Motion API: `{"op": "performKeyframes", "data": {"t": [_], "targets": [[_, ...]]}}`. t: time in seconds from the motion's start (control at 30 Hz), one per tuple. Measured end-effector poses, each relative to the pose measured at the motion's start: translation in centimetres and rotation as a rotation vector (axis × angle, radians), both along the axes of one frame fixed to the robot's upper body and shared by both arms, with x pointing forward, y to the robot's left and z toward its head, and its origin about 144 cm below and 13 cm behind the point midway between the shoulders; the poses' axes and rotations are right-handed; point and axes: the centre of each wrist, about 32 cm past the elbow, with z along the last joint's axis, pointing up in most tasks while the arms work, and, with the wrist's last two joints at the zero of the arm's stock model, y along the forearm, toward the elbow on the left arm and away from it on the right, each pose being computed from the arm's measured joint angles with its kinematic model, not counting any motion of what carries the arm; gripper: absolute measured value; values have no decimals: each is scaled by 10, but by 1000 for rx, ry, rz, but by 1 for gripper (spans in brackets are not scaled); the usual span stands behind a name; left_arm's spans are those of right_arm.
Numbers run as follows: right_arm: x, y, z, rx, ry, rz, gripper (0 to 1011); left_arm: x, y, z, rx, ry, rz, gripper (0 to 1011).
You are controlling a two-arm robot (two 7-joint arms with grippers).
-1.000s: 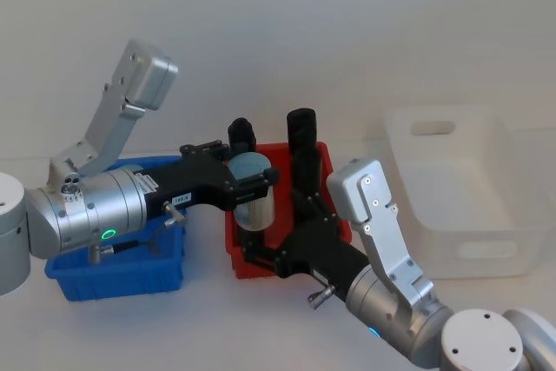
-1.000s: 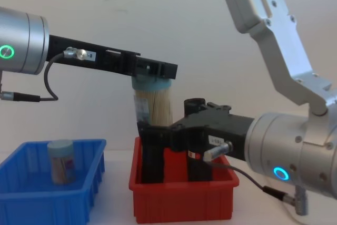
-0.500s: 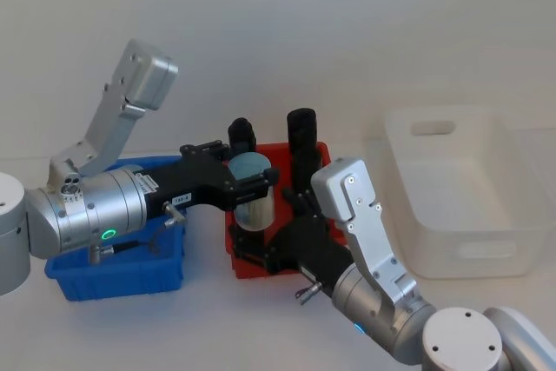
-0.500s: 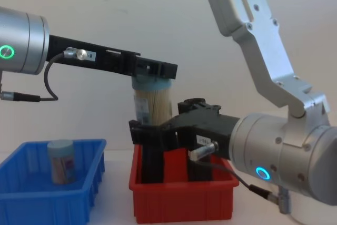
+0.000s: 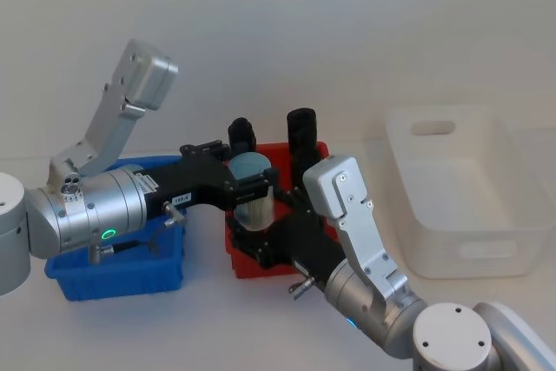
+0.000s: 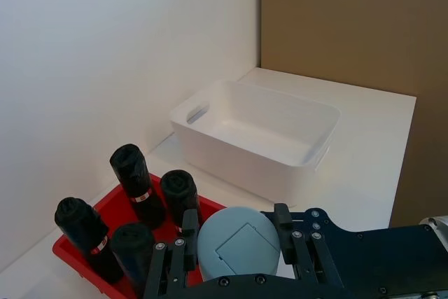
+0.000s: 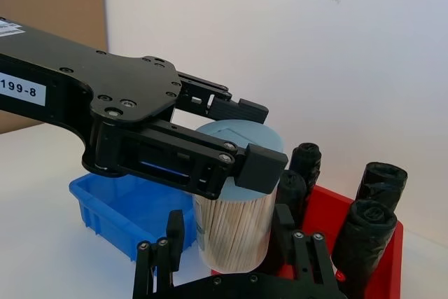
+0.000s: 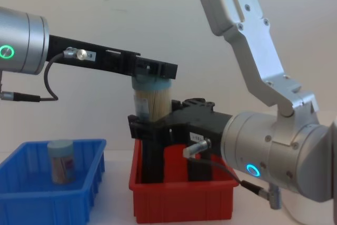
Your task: Pick the cotton swabs from the blue box and place them into the white box.
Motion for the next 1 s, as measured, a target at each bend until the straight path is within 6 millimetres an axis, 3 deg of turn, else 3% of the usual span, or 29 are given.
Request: {"op": "performKeyframes", "data": {"t": [0.13, 0.27, 0.43, 0.73, 1.0], "targets": [[1, 1, 0, -2, -4, 2, 701, 0, 0, 0, 0, 0, 0, 659], [2, 2, 0, -2, -7, 3, 641, 0, 0, 0, 0, 0, 1, 659], [3, 3, 0, -2, -11, 8, 636, 0, 0, 0, 0, 0, 0, 708], [4, 4, 1, -3, -15, 10, 636, 0, 0, 0, 0, 0, 0, 974], [4, 4, 1, -5, -10, -3, 636, 0, 0, 0, 0, 0, 0, 1004]]}}
